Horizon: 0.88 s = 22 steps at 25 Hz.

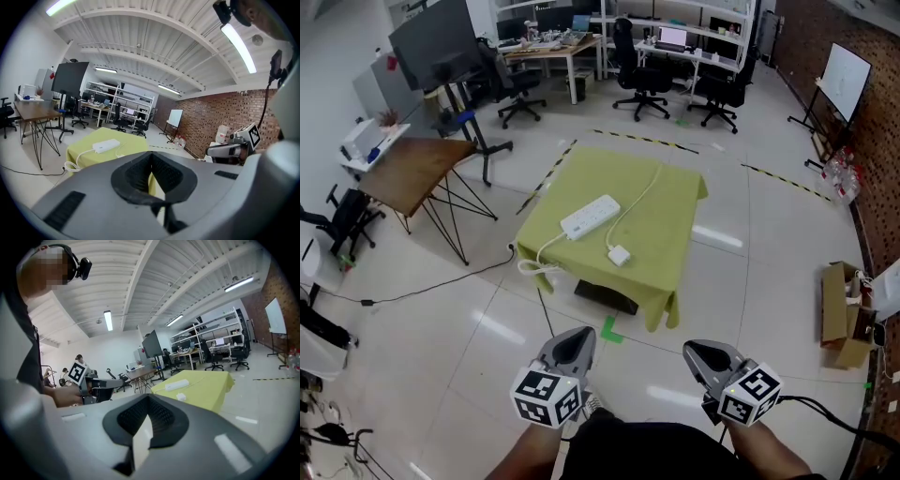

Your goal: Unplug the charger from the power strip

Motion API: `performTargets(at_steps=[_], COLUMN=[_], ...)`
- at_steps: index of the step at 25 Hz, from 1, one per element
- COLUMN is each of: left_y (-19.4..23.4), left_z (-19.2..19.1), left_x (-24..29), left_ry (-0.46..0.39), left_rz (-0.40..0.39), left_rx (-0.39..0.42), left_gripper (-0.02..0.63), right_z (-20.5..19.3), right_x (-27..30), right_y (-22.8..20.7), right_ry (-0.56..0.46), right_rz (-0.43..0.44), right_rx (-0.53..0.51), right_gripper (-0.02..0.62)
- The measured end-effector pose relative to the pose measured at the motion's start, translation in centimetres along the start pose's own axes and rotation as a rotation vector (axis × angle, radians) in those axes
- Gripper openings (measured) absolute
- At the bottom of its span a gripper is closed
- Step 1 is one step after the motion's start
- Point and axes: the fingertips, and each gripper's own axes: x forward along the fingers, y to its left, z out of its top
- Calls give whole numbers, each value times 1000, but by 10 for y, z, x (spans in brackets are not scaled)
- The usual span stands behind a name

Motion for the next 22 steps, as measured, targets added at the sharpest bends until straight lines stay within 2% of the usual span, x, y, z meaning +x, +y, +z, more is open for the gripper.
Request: performTargets(at_steps=[11, 22], left_y=[-55, -67], left_z=[-15, -25], left_x=[-38, -51], left_ry=[-7, -2], left_rz=[72, 95], left_rx=[-4, -24], left_gripper=[6, 6], right_z=[-18, -25], right_x=[-53, -68], right_y=[9, 14], right_ry=[-13, -14], right_rz=[47, 63], right_rx=[-6, -25], right_gripper=[0, 0])
